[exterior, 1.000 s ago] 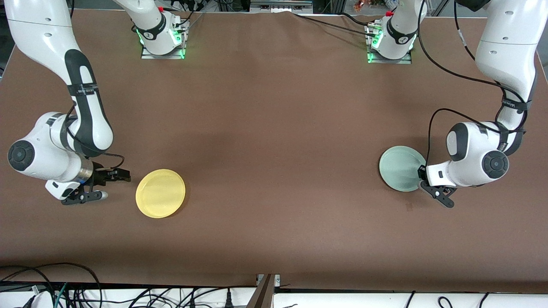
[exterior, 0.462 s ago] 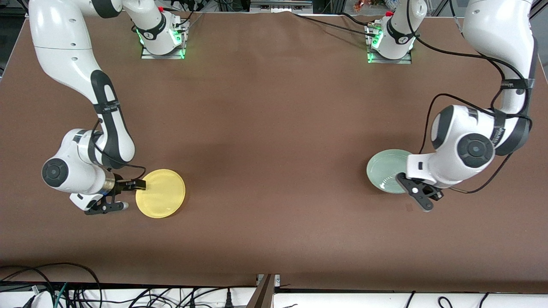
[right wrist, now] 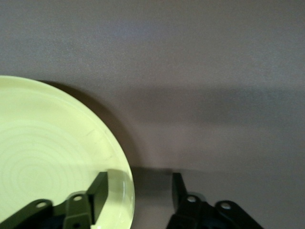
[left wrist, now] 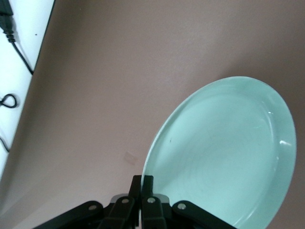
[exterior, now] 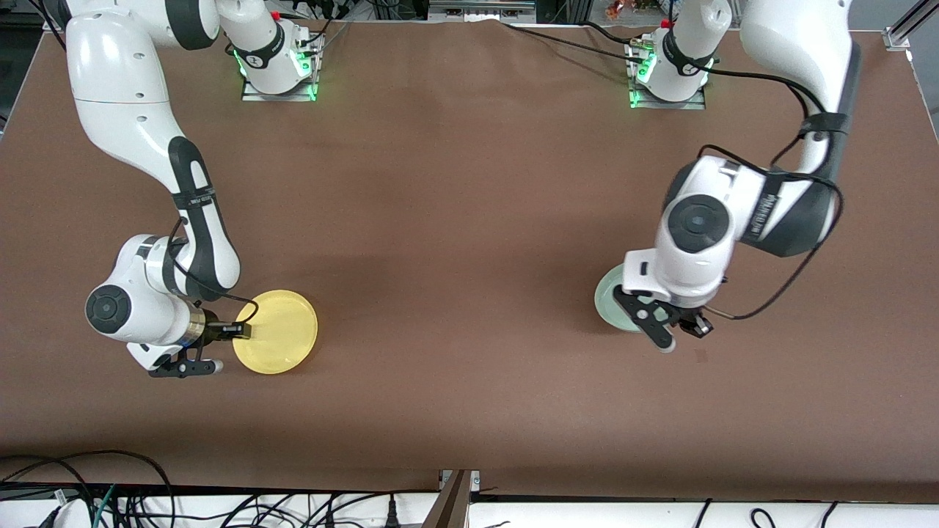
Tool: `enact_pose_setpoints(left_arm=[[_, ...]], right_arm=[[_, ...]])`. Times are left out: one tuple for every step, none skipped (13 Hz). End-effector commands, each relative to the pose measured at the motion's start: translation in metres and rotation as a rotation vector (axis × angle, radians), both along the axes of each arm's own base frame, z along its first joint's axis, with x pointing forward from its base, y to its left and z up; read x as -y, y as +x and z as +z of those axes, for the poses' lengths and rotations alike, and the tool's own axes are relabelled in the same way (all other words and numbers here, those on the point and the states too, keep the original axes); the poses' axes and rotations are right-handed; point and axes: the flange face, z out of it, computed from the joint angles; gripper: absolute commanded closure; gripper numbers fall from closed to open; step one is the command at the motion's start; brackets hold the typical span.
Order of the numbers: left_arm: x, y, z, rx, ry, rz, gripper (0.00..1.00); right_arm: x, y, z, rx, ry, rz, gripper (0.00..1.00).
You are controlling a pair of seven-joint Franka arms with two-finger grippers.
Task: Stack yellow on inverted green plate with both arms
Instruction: 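Lift the green plate with the left gripper and tilt it on edge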
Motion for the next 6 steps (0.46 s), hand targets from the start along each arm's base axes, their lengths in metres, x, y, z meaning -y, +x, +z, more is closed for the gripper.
enact_pose_setpoints(left_arm=[[0.041,-0.006,0.005,0.112,0.152,-0.027,1.00],[0.060,-0.013,0.001,0.149,0.197,-0.040,1.00],[0.079,-0.022,-0.003,0.177,0.259,-0.048,1.00],[0.094,-0.031,-0.006,0.220,0.275,-0.009,1.00],[0.111,-0.040,-0.018,0.263,0.267,0.049,1.00],[0.132,-0.054,-0.030,0.297,0.301,0.070,1.00]], right_arm=[[-0.005,0.005,0.004,0.002,-0.011,-0.014,0.79],[-0.005,0.005,0.005,0.004,-0.009,-0.015,0.83],[-0.005,0.005,0.005,0.004,-0.010,-0.024,0.85],[-0.009,0.005,0.005,0.003,-0.018,-0.037,0.89],[-0.013,0.005,0.005,0.003,-0.018,-0.042,0.92],[-0.013,0.005,0.006,0.005,-0.018,-0.043,0.96]])
